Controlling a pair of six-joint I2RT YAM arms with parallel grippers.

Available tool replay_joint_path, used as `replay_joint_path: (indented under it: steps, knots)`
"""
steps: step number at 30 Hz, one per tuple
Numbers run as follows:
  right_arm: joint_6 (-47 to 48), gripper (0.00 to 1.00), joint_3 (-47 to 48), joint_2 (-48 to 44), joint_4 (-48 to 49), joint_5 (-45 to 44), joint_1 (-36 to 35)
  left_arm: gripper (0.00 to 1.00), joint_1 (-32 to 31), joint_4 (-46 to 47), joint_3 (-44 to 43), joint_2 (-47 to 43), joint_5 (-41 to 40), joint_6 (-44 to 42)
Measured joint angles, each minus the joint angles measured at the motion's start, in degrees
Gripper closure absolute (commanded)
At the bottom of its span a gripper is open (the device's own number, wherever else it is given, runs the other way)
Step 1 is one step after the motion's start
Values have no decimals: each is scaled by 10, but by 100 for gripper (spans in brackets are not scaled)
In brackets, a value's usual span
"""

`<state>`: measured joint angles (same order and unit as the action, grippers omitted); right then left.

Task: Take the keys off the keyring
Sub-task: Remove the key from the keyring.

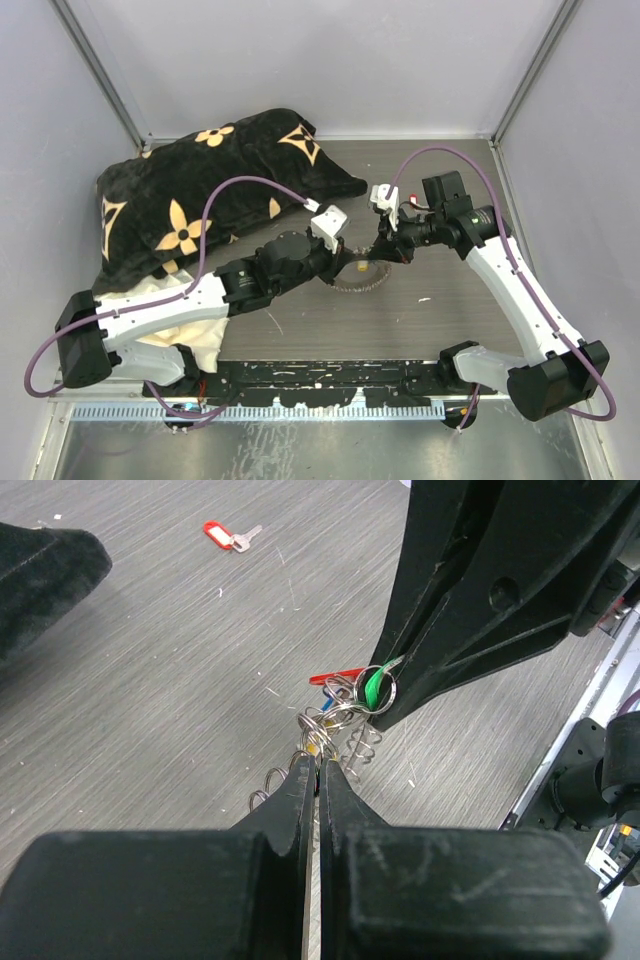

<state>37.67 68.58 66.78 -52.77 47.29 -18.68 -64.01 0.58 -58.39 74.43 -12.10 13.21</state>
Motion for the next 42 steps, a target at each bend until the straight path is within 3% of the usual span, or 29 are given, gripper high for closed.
replay_joint_path:
  steps: [8,18,25,33,42]
  knots:
    - [12,99,-2,0,0,26,0,99,2,14,13,-12,21,-11]
    - [46,99,-2,0,-14,32,0,64,62,17,34,-58,134,25]
    - [120,99,-2,0,-56,47,0,49,98,52,87,-139,231,-7]
    - [242,99,1,8,-131,36,-31,49,97,73,118,-153,328,-127]
    - [299,99,11,28,-163,-18,-95,51,97,130,137,-135,393,-185]
